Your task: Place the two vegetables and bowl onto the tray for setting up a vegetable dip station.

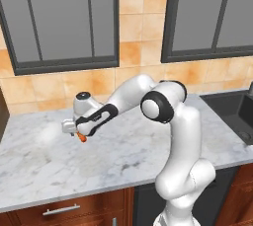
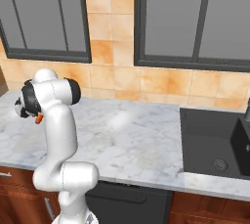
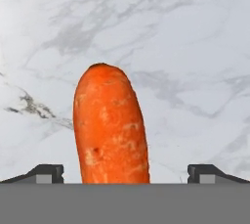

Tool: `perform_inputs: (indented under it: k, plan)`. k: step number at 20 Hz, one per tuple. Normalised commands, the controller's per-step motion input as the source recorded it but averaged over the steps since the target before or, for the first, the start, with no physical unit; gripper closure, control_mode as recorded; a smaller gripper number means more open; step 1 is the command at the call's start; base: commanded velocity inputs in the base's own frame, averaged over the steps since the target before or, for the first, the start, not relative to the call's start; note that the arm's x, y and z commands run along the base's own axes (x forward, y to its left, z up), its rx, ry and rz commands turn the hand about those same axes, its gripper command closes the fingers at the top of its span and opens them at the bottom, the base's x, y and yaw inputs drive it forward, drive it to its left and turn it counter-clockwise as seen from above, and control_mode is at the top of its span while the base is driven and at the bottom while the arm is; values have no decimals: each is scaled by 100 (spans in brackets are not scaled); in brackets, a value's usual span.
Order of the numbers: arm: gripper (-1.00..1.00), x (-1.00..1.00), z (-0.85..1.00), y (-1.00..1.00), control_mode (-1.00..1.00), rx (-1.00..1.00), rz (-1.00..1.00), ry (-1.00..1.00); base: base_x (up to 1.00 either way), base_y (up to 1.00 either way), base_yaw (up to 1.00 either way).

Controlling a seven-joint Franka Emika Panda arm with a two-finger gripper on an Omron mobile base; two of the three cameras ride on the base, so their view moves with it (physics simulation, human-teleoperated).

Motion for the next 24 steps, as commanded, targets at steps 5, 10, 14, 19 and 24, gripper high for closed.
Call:
perform_inputs:
  k: [5, 10, 14, 19, 24]
  plan:
    - [100, 3, -5, 7, -100, 0, 0, 0, 0, 0, 0]
    - [100, 0, 18, 0, -100, 0, 0, 0, 0, 0, 0]
    - [100, -2, 42, -14, -100, 0, 2, 0, 0, 0, 0]
    - [100, -4, 38, -33, -100, 0, 7, 0, 0, 0, 0]
    - [100, -29, 33, -45, -100, 0, 7, 0, 0, 0, 0]
